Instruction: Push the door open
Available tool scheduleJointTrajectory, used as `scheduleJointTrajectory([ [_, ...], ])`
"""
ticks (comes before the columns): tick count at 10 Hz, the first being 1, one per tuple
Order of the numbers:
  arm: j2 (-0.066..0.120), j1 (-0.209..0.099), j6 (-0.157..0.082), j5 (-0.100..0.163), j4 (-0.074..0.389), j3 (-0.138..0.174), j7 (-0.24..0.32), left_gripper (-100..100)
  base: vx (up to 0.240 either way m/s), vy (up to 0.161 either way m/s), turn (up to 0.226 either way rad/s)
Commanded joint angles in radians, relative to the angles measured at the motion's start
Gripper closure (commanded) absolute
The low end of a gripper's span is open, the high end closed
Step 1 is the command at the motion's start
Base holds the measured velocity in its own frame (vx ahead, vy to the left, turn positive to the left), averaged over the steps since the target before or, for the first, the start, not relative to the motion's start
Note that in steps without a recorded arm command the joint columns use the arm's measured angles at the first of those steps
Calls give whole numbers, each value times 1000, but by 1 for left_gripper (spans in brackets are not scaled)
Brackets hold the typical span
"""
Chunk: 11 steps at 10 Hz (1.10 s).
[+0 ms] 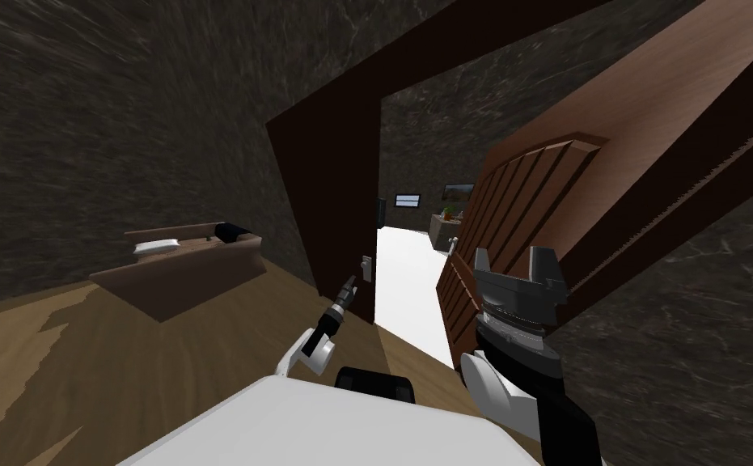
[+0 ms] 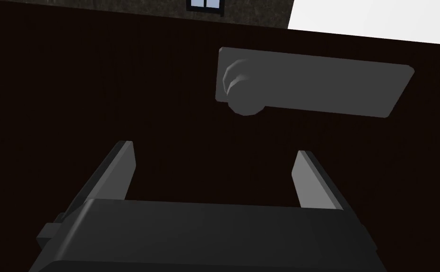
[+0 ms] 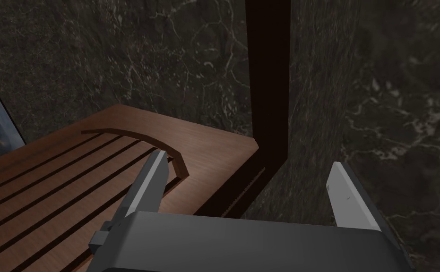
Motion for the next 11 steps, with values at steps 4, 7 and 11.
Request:
scheduleJointTrajectory([
  [4, 10, -29, 17, -1, 49, -24, 2, -100, 89, 139, -83],
  [7, -3, -53, 15, 2, 82, -12, -3, -100, 182, -37, -31],
  [11, -19, -81, 11, 6, 121, 3, -9, -100, 183, -48, -34],
])
